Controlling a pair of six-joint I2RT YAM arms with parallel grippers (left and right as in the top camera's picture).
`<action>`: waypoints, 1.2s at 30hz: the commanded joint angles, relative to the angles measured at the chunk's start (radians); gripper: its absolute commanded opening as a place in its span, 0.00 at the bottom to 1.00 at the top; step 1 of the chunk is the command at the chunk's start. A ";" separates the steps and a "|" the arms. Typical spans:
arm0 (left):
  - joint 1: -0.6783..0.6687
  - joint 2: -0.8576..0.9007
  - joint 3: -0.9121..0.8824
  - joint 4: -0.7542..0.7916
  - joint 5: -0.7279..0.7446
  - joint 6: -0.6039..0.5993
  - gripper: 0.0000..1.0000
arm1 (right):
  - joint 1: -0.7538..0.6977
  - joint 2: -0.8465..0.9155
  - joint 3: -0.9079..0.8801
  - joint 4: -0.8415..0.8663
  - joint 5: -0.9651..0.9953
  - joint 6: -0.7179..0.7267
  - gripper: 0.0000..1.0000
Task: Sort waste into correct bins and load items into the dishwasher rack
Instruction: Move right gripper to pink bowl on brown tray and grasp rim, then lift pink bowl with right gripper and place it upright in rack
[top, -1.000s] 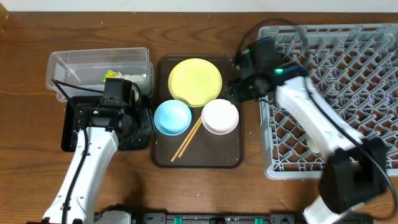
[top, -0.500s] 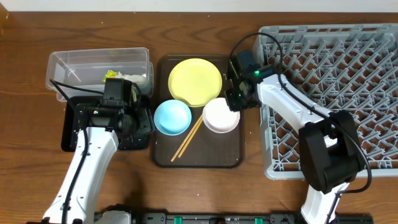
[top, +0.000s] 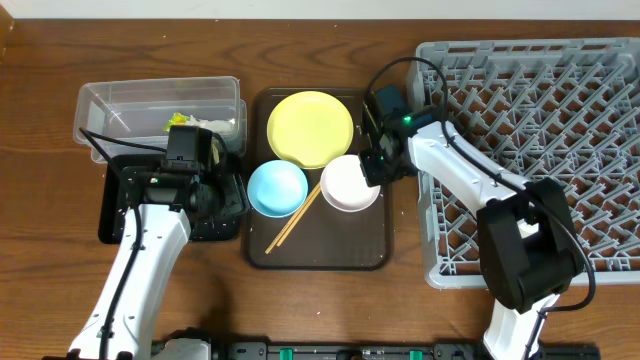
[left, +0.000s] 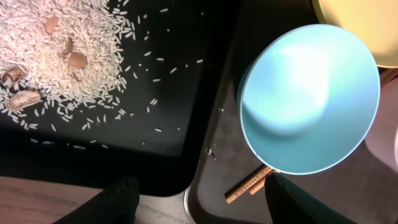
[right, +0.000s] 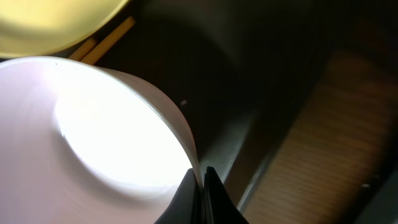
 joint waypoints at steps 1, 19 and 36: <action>0.002 -0.011 0.011 -0.004 -0.019 -0.002 0.68 | 0.002 -0.035 0.000 -0.009 0.008 0.006 0.01; 0.002 -0.011 0.011 -0.003 -0.020 -0.002 0.69 | -0.078 -0.408 0.003 0.251 0.677 -0.097 0.01; 0.002 -0.011 0.011 0.000 -0.019 -0.002 0.69 | -0.176 -0.159 0.003 0.617 1.183 -0.423 0.01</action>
